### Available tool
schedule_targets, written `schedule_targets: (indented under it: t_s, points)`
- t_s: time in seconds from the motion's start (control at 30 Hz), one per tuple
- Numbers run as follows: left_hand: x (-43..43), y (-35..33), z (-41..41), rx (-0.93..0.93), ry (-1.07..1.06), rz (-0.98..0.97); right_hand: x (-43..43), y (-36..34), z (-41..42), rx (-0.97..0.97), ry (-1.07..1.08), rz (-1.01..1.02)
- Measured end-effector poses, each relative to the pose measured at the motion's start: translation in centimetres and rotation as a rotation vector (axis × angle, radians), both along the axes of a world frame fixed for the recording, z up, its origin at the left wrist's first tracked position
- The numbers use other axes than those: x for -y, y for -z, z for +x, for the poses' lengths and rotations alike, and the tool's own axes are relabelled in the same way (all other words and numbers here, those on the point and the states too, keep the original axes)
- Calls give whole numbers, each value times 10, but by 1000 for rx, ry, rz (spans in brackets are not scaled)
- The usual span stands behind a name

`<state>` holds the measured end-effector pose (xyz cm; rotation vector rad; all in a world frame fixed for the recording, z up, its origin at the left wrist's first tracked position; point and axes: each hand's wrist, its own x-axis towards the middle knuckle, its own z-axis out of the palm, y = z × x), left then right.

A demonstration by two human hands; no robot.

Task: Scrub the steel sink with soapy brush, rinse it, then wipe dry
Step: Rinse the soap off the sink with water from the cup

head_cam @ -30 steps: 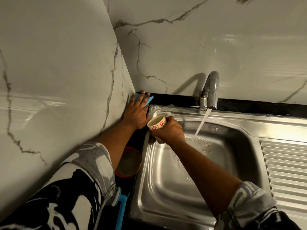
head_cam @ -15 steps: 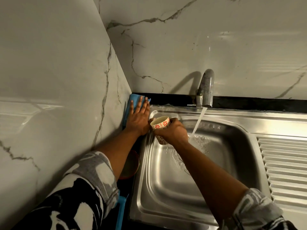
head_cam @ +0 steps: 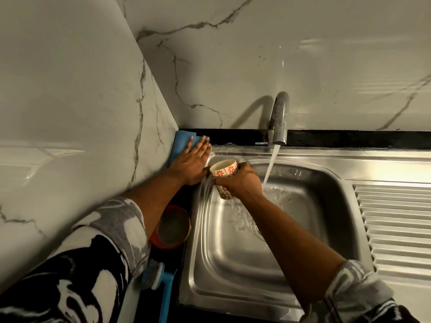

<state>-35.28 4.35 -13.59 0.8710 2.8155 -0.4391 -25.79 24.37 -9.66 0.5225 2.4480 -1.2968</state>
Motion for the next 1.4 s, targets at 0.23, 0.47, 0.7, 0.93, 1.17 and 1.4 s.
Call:
schedule_targets:
  t_s: [0.23,0.47,0.7,0.93,1.17,1.4]
  points:
    - [-26,5,13,34,-207,35,-5,7,8,-42,54,-46]
    - [-28,5,8,99,-55,58,-3,8,3,-34,99,-78]
    - [-53,3,-17,150,40,106,-5,15,5,21,243,-297]
    - [-54,2,7,317,145,342,-8,18,16,44,408,-512]
    - [-35,13,12,225,-53,372,-8,6,29,5,385,-473]
    - [-11,12,15,84,-359,349,-24,10,45,-130,202,-123]
